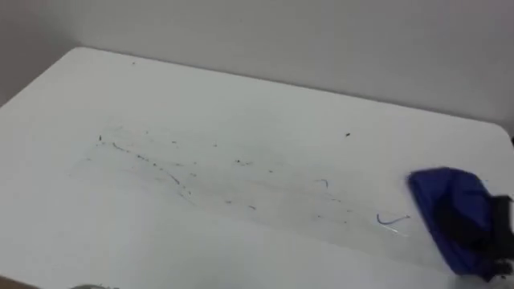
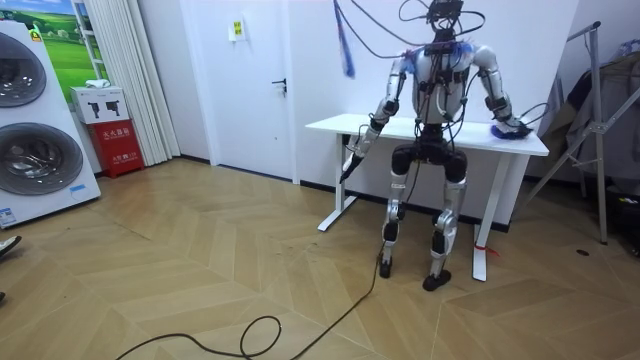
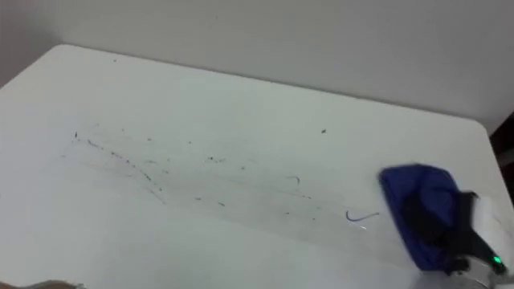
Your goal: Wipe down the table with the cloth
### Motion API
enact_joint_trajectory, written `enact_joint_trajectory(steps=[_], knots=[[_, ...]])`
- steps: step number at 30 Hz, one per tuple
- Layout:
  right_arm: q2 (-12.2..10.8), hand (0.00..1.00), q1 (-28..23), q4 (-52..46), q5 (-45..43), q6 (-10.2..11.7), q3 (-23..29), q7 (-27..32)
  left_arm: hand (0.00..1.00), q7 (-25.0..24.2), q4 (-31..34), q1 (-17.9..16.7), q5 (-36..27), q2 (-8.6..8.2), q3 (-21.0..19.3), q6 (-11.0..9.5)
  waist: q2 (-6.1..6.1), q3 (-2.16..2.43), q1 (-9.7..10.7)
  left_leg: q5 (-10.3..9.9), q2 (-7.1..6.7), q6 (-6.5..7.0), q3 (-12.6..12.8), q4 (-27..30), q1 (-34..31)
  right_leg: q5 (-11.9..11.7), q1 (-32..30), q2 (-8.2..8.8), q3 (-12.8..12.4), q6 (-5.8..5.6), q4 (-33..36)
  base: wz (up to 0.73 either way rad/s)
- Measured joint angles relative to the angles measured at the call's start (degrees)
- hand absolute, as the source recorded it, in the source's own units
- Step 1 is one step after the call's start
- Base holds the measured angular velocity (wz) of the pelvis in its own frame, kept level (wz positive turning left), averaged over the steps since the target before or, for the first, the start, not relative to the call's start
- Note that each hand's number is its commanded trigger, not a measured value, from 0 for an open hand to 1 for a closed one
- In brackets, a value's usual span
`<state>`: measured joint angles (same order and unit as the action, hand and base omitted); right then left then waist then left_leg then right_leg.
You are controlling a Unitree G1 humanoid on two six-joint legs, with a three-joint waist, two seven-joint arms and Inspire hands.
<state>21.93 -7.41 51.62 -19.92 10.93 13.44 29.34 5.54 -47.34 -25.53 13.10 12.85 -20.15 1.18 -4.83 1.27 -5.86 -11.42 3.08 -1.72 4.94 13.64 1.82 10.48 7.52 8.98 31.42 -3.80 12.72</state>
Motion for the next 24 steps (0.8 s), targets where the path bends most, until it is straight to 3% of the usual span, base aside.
enact_joint_trajectory(steps=[2, 4, 7, 9, 10, 11, 12, 14, 15, 17, 19, 22, 23, 24], knots=[[0.0, 1.00, -0.4, 0.8, 0.3, -0.6, 1.1, -0.6, 0.00, 0.1, 0.2, 1.4, 0.0, 0.04, 0.3, -0.4, -1.02, -0.20, 0.5, 0.0, -0.05, -0.03, -0.5, 0.0, 0.4, -0.1, 0.8, -0.16, -0.1, -0.07, -0.2, 0.17], [-0.1, 1.00, 0.4, 0.4, 0.3, -1.7, 0.4, -0.9, 0.00, 0.2, 0.2, 2.9, 0.1, -0.33, 1.8, -0.4, -1.05, -0.30, 0.3, -0.1, -0.07, -0.11, -0.4, -0.2, 0.7, -0.1, 0.8, -0.21, -0.9, -0.14, -0.4, -0.10], [-1.3, 1.00, 3.5, -3.7, -0.4, -7.4, -2.0, -1.0, 0.00, 0.4, 0.0, 6.0, 0.0, -0.61, 5.8, -0.3, -0.53, -0.64, -1.2, -0.2, 0.17, -0.25, -0.1, -0.3, 0.8, -0.5, 0.3, -0.83, -2.7, 0.05, -1.1, -0.38], [-3.0, 1.00, 7.5, -11.8, -4.9, -13.2, -10.2, -3.5, 0.00, 0.3, -1.7, 8.5, 0.1, -1.12, 9.4, -0.2, 0.71, -1.01, -4.6, -0.5, 1.07, -0.77, -0.3, -0.7, 0.7, -1.4, -1.4, -1.77, -4.8, 1.22, -0.9, -0.69], [-3.8, 1.00, 9.6, -13.4, -6.7, -14.3, -13.3, -4.6, 0.00, 0.1, -2.3, 9.0, 0.1, -1.07, 10.0, -0.1, 0.87, -1.16, -5.1, -0.4, 1.29, -0.96, -0.3, -0.8, 0.6, -1.7, -1.9, -2.16, -5.4, 1.49, -0.9, -0.54], [-5.3, 1.00, 14.2, -17.0, -10.5, -15.8, -19.8, -7.7, 0.00, 0.0, -3.4, 10.1, 0.3, -1.07, 11.2, 0.5, 1.01, -1.48, -5.9, -0.3, 1.59, -1.42, -0.4, -0.9, 0.3, -1.8, -2.6, -2.62, -5.8, 1.80, -0.8, -0.16], [-7.3, 1.00, 19.2, -20.0, -14.1, -16.0, -26.4, -10.4, 0.00, -0.3, -3.9, 11.0, 0.6, -1.04, 12.6, 1.3, 1.25, -1.73, -7.2, 0.1, 1.90, -1.89, -0.8, -0.9, -0.5, -2.0, -3.1, -3.10, -5.8, 2.17, -1.1, 0.00], [-10.4, 1.00, 27.4, -21.0, -18.2, -15.3, -34.1, -13.9, 0.00, -0.5, -5.1, 12.2, 1.3, -1.01, 14.4, 2.1, 1.05, -2.01, -10.1, 0.7, 1.85, -2.16, -2.6, -1.0, -1.4, -1.8, -3.5, -3.42, -5.2, 2.55, -1.1, 0.34], [-11.5, 1.00, 31.6, -21.0, -20.2, -14.4, -36.7, -15.6, 0.00, -1.2, -4.8, 12.2, 1.8, -0.99, 14.6, 2.9, 0.75, -2.16, -12.2, 1.1, 1.65, -2.05, -4.0, -1.1, -1.9, -1.4, -3.4, -3.37, -4.1, 2.55, -1.3, 0.61], [-12.9, 1.00, 35.6, -20.3, -21.8, -13.2, -37.5, -17.5, 0.00, -1.7, -3.5, 10.8, 2.2, -0.89, 14.5, 4.4, 0.25, -2.20, -14.6, 1.6, 0.94, -1.80, -6.3, -1.0, -2.4, -1.0, -2.6, -3.00, -1.6, 2.21, -2.2, 0.82], [-12.9, 1.00, 35.5, -19.5, -22.0, -12.6, -37.7, -17.7, 0.00, -2.0, -2.8, 7.5, 2.2, -0.92, 14.1, 5.4, 0.22, -2.19, -15.7, 1.6, 0.04, -1.53, -8.0, -1.1, -2.3, -0.8, -1.5, -2.49, -1.2, 1.71, -2.4, 0.71], [-12.1, 1.00, 28.6, -15.8, -23.9, -12.0, -35.8, -17.0, 0.00, -2.8, -0.6, 3.3, 2.9, -0.97, 12.9, 6.0, 0.23, -2.20, -15.0, 1.9, -1.12, -0.93, -8.8, -1.1, -1.8, -1.0, 0.4, -1.66, -1.5, 1.10, -2.4, 0.61], [-11.9, 1.00, 23.1, -13.4, -21.3, -9.8, -32.6, -14.9, 0.00, -2.9, -0.5, 2.7, 2.8, -0.98, 12.2, 5.8, 0.20, -2.19, -14.1, 2.0, -1.87, -0.75, -8.8, -1.1, -1.5, -0.8, 1.4, -1.12, -2.0, 0.49, -2.9, 0.48], [-11.8, 1.00, 17.9, -14.4, -18.7, -5.9, -29.2, -11.3, 0.00, -2.9, -0.5, 1.8, 2.8, -1.10, 11.4, 5.7, 0.31, -2.17, -12.7, 2.1, -2.74, -0.55, -8.5, -1.4, -0.9, -0.4, 2.3, -0.36, -2.4, -0.28, -3.1, 0.30]])
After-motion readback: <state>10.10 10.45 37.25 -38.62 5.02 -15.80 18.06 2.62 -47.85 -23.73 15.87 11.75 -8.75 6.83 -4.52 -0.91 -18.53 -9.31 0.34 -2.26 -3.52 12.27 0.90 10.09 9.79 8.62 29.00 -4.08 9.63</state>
